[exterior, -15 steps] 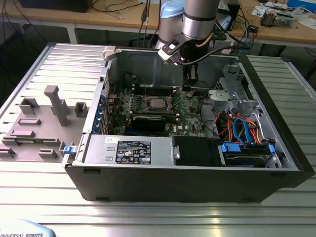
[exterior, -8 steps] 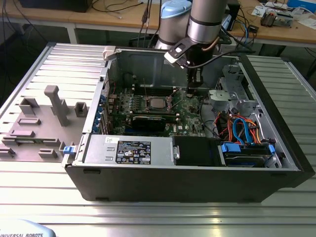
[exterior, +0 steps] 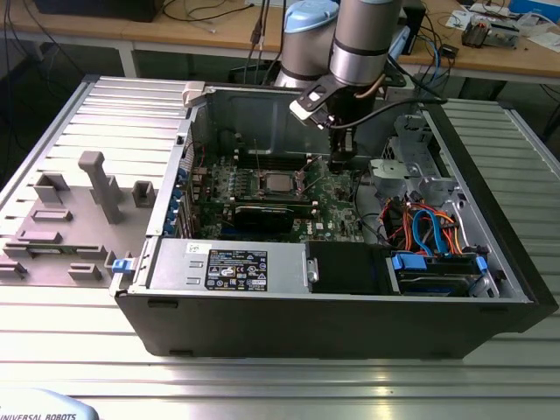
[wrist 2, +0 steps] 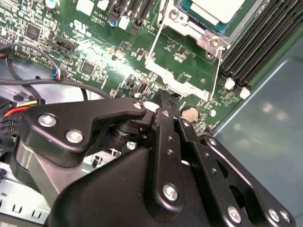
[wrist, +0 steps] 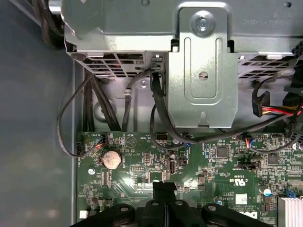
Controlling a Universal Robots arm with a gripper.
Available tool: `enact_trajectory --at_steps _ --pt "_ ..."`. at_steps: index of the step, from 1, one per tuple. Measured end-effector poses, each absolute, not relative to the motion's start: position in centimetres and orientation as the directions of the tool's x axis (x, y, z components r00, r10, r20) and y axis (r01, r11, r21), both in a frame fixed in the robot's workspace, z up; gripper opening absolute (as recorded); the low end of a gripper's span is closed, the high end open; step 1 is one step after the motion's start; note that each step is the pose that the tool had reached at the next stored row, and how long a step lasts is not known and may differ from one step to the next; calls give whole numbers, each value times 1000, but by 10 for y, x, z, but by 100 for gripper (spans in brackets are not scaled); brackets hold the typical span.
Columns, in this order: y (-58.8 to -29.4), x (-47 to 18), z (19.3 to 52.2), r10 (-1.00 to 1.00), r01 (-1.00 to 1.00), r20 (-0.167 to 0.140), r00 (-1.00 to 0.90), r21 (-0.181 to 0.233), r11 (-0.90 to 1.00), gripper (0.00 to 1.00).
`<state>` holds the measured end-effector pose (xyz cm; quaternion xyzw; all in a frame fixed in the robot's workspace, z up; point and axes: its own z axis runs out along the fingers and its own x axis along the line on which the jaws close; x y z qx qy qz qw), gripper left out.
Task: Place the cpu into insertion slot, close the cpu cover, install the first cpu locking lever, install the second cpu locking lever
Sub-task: 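Close the cpu cover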
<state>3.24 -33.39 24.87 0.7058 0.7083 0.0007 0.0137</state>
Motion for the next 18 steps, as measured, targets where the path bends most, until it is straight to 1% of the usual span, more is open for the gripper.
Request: enact_trajectory --at_steps 18 --pt "-334 25 248 1000 1000 -18 -5 20 5 11"
